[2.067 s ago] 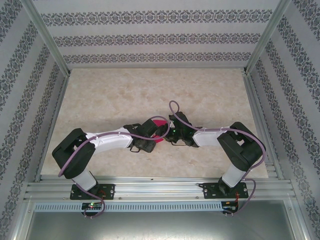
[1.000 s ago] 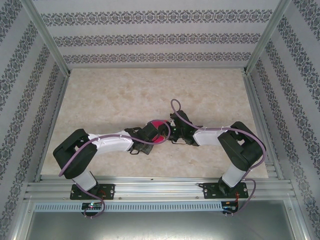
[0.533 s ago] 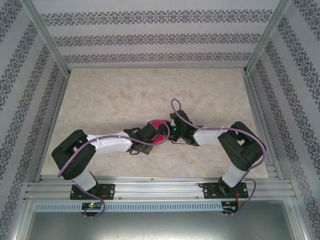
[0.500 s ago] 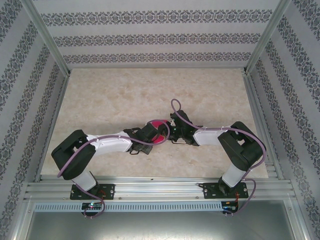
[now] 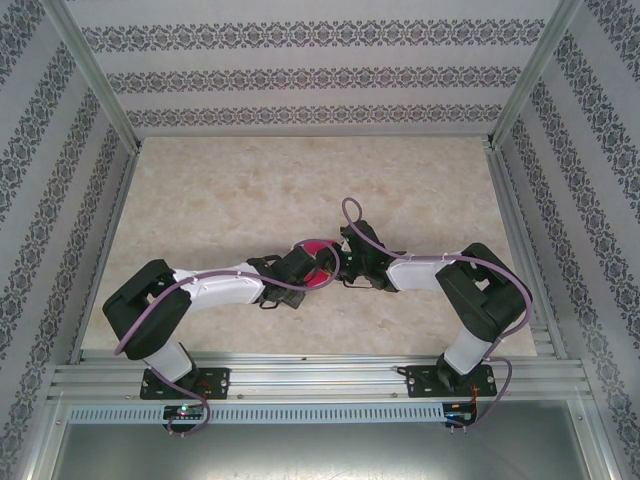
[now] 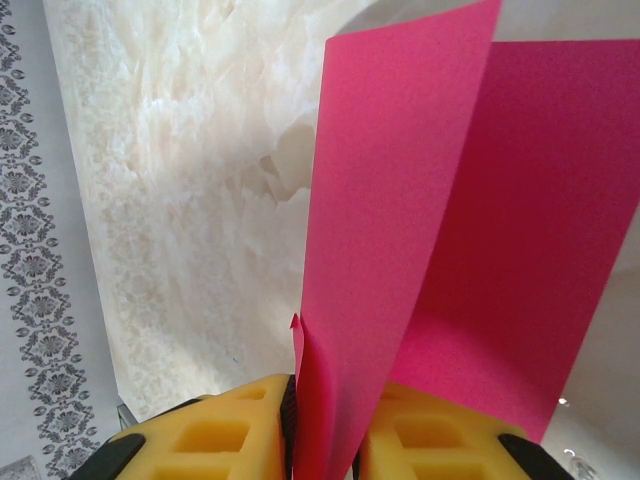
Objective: Fold a paper plane with a square sheet of paper (pick it up from the middle)
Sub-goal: Fourth fold the wing at the center of the table.
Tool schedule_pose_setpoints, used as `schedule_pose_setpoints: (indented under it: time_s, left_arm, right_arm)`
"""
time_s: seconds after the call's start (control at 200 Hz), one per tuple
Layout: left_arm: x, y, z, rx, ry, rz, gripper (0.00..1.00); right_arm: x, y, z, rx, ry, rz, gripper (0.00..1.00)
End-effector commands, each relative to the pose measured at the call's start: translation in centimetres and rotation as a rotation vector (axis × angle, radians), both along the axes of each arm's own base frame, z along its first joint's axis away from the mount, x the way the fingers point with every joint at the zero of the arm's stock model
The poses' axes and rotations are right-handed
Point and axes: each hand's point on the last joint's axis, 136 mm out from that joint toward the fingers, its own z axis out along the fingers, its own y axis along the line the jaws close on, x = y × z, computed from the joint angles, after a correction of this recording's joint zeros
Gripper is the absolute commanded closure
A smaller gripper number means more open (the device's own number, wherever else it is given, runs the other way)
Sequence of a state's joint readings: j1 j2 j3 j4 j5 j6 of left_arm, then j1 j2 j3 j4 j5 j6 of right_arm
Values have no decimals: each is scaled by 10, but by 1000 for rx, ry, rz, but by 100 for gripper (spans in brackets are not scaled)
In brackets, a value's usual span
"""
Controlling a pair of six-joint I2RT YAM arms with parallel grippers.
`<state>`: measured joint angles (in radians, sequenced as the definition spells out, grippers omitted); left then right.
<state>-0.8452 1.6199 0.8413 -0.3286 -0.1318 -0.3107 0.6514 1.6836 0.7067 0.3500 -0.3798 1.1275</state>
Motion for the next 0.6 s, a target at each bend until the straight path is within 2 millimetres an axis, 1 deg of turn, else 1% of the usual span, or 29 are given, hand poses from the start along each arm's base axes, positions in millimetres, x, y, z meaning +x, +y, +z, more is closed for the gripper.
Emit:
schedule_pose_setpoints:
  time_s: [0.0, 0.12, 0.27, 0.33, 0.455, 0.595]
  left_arm:
    - [-2, -7, 7, -26, -24, -20, 70]
    - [-2, -7, 7, -22, -25, -21, 74]
    - [-3, -6, 5, -17, -16, -22, 75]
    - [-4, -7, 4, -18, -9, -23, 76]
    - [-5, -8, 1, -24, 4, -18, 83]
    - [-6, -12, -2, -49, 31, -9, 88]
  right_arm:
    - [5, 1, 8, 21, -23, -10, 77]
    - [5, 1, 9, 23, -24, -11, 77]
    - [4, 2, 8, 23, -20, -4, 76]
    - [4, 1, 7, 23, -20, -5, 76]
    - [4, 2, 10, 27, -26, 0, 75]
    - [4, -2, 16, 15, -43, -5, 72]
